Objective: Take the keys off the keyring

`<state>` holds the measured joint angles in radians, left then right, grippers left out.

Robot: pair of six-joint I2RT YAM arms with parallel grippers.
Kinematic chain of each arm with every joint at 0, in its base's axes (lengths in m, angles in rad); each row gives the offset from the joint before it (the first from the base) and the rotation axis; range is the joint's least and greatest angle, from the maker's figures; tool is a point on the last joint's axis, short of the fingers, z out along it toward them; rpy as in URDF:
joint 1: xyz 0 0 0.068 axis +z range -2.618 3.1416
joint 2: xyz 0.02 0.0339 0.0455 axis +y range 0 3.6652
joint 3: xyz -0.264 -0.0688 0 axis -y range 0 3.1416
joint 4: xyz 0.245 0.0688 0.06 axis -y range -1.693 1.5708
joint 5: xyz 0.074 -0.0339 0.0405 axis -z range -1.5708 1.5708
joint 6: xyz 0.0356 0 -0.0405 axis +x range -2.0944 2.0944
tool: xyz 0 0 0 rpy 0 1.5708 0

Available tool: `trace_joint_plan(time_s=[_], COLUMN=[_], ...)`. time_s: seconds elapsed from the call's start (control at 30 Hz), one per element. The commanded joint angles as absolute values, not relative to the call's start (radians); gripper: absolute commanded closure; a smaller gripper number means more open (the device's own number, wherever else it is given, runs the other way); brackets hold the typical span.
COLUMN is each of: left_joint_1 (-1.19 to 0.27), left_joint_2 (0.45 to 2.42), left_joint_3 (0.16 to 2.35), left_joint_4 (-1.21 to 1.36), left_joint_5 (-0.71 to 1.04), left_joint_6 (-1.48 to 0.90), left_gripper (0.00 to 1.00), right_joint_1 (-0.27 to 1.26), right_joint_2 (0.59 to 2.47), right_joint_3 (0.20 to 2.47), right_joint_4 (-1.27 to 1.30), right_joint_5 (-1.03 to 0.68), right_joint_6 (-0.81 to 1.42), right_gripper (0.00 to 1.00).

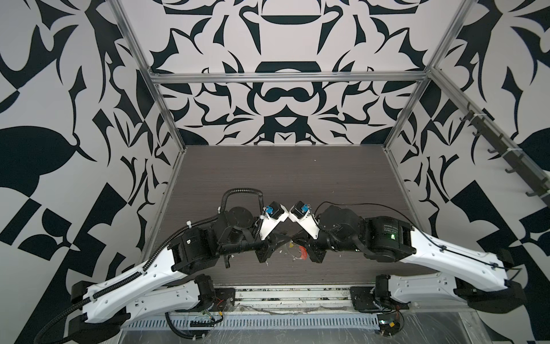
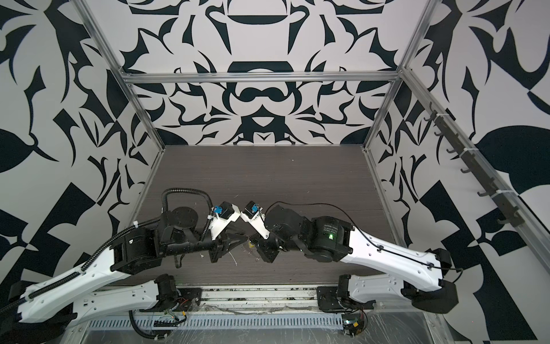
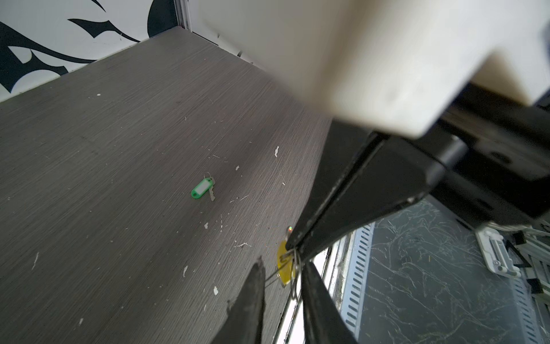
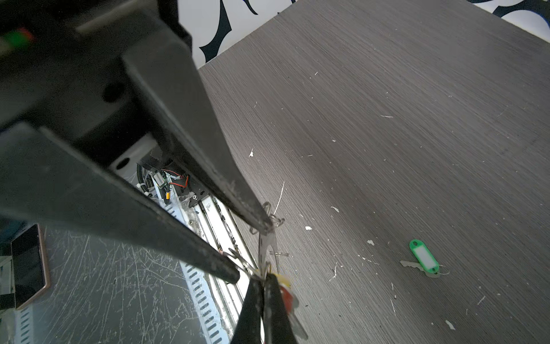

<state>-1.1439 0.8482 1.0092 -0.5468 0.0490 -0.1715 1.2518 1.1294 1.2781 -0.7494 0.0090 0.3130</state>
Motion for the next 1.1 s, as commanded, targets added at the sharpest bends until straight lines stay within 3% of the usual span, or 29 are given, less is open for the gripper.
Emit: trace_joint_plan(time_s=[0.0, 0.27, 0.73, 0.97, 1.07], left_joint_1=[-1.139, -1.138, -1.137, -1.137, -1.137], left_joint_2=[0.851, 0.851, 0.703, 0.675, 0.671], left_joint_3=[0.995, 0.993, 0.894, 0.874, 0.878], left_joint_4=[-0.541, -0.523, -0.351, -0.334, -0.346], left_joint_5=[0.056, 0.067, 0.151, 0.186, 0.188], left_joint_6=[-0.171, -0.170, -0.135, -0.085, -0.070], left_gripper=[0.75, 1.00, 1.00, 1.00, 1.00], right_joint_1=[1.261, 1.267, 1.271, 1.270, 1.270], right_joint_2=[1.129, 1.127, 1.002, 0.919, 0.866], right_joint_3=[1.328, 1.326, 1.158, 1.093, 1.064], right_joint_4=[-0.693, -0.685, -0.495, -0.399, -0.366], right_joint_5=[0.019, 0.020, -0.041, -0.119, -0.122], right_joint_6=[0.320, 0.324, 0.307, 0.293, 0.288], right_gripper=[1.00, 1.00, 1.00, 0.72, 0.66])
